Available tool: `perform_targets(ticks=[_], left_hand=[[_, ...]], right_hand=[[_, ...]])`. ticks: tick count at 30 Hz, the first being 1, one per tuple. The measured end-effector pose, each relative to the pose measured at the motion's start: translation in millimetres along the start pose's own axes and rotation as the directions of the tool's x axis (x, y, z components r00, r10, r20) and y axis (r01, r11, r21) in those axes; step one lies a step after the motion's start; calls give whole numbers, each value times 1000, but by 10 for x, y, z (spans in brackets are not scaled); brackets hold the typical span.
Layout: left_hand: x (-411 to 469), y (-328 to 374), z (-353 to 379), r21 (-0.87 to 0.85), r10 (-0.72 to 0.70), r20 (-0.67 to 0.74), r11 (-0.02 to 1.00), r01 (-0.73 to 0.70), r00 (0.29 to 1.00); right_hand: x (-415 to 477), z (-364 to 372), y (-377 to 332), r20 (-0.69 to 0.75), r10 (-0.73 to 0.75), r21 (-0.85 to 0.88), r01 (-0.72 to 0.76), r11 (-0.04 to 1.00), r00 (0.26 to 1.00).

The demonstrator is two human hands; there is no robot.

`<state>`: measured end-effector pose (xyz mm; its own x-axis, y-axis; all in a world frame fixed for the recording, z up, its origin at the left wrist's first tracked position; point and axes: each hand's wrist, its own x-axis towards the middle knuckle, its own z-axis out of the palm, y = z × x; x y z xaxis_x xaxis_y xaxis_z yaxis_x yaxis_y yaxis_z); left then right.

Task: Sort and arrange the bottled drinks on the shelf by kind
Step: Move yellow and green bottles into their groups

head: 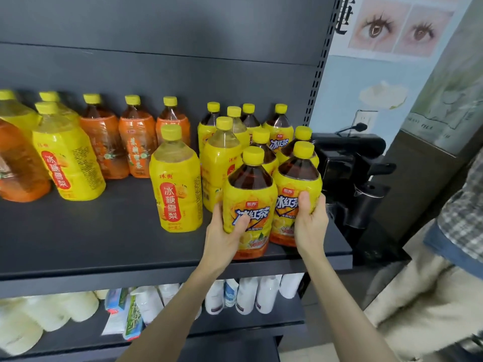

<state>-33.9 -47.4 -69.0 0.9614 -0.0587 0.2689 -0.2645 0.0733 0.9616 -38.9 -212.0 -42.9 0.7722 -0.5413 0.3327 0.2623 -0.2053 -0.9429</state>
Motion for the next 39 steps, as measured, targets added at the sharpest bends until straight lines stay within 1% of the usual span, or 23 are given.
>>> perform_targets(ticks=[3,5,7,10,14,18,20,22,25,26,29,32,35,37,39], left_hand=[[102,16,15,50,5,7,999,-5,1000],[153,34,26,106,8,-23,994,-5,1000],[198,25,40,150,12,-88,989,1,996],[245,8,61,189,-10,-199,981,49,980],[239,19,96,354,68,-251,935,26,966],[206,75,99,425,91,-260,905,29,961],[184,101,89,462,90,-246,886,35,965],[160,136,75,484,90,-235,874,36,968],[125,222,35,527,106,-202,850,17,974],[112,250,13,553,124,-195,833,4,973],[72,353,-80,613,201,-187,789,-46,962],[55,521,-225,642,318,-211,758,-114,924],[94,750,-422,618,449,-296,763,-189,843],[179,873,-556,617,523,-352,754,-227,777],[314,967,-684,640,557,-387,736,-222,735]], right_hand=[[109,46,14,29,15,-16,-14,1000,999],[171,71,22,45,16,-32,-15,999,999],[223,95,31,64,18,-31,-16,999,998],[275,128,44,90,25,-17,-24,1000,996],[319,140,56,108,40,8,-41,999,993],[310,116,35,121,32,-10,-31,999,992],[293,90,16,122,14,-61,-6,998,992],[271,59,-9,126,-2,-150,21,989,992],[197,3,-78,98,28,-268,0,963,995],[154,-22,-101,83,17,-304,9,953,996],[-4,-98,-176,48,-82,-354,93,930,996],[-108,-123,-313,4,-225,-346,213,914,974],[-165,-21,-505,-1,-334,-295,319,901,943],[-165,113,-666,47,-355,-242,356,903,934],[-127,285,-839,124,-376,-226,395,890,918]])
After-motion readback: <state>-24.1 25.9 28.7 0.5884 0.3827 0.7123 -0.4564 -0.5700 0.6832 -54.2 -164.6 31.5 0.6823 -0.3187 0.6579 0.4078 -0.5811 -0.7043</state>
